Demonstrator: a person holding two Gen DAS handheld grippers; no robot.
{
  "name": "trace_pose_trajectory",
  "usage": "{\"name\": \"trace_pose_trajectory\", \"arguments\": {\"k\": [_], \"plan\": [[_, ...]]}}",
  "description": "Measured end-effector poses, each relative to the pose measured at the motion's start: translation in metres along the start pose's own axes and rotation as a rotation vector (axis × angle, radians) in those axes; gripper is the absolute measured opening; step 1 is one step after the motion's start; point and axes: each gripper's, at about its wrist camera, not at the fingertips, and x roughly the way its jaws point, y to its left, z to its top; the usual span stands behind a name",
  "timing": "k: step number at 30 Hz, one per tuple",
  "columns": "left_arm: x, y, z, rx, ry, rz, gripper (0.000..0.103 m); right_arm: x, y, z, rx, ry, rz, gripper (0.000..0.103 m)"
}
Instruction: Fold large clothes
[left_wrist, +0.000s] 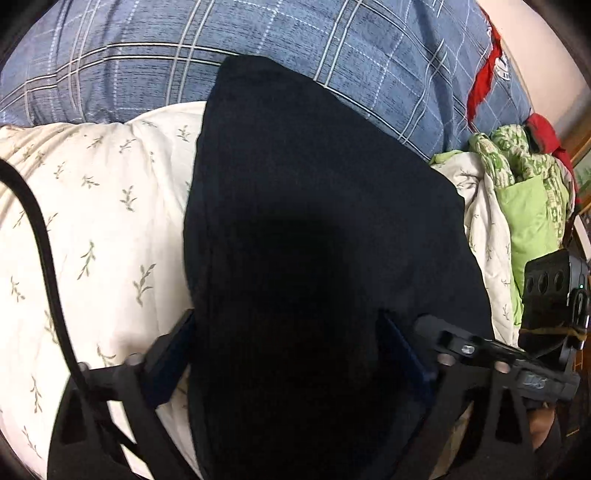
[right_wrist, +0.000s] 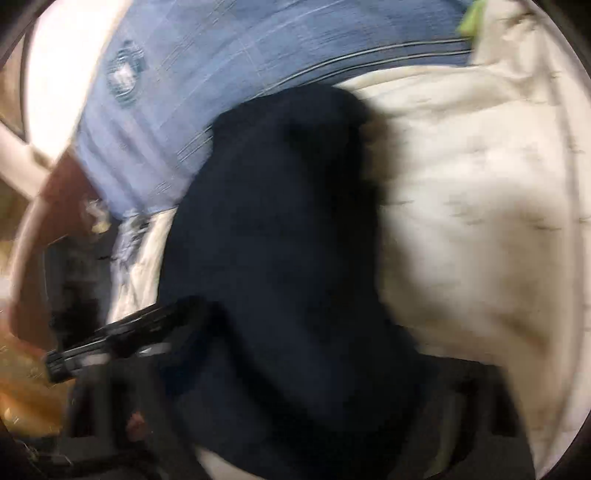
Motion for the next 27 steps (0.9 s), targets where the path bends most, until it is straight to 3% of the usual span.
{"name": "trace_pose_trajectory", "arguments": {"k": [3, 6, 12, 17, 23, 25, 26, 27], "plan": [[-0.005, 0.003, -0.001, -0.005, -0.007, -0.001, 0.072, -0.001, 0.001, -0.005, 0.025, -0.021, 0.032, 0.048], [-0.012, 0.008, 0.001, -0.02, -0.007, -0.01, 0.06, -0.005, 0.007, -0.01, 0.041, -0.034, 0.057, 0.042], [-0.037, 0.013, -0.007, 0.014, -0.027, -0.003, 0.042, -0.013, 0.021, -0.017, 0.074, -0.049, 0.165, 0.037], [-0.054, 0.029, -0.02, 0.011, -0.014, -0.041, 0.034, -0.018, 0.037, -0.037, 0.108, -0.048, 0.194, 0.036], [-0.111, 0.058, -0.072, -0.016, -0.051, -0.008, 0.034, -0.024, 0.074, -0.083, 0.07, -0.014, 0.272, 0.035], [-0.104, 0.071, -0.093, -0.022, -0.005, 0.007, 0.042, -0.015, 0.079, -0.102, 0.023, 0.02, 0.166, 0.034], [-0.099, 0.077, -0.1, -0.042, 0.002, -0.001, 0.053, -0.008, 0.08, -0.109, -0.002, 0.033, 0.081, 0.037], [-0.101, 0.082, -0.104, -0.062, -0.015, -0.014, 0.063, -0.002, 0.077, -0.116, -0.012, 0.042, -0.004, 0.048]]}}
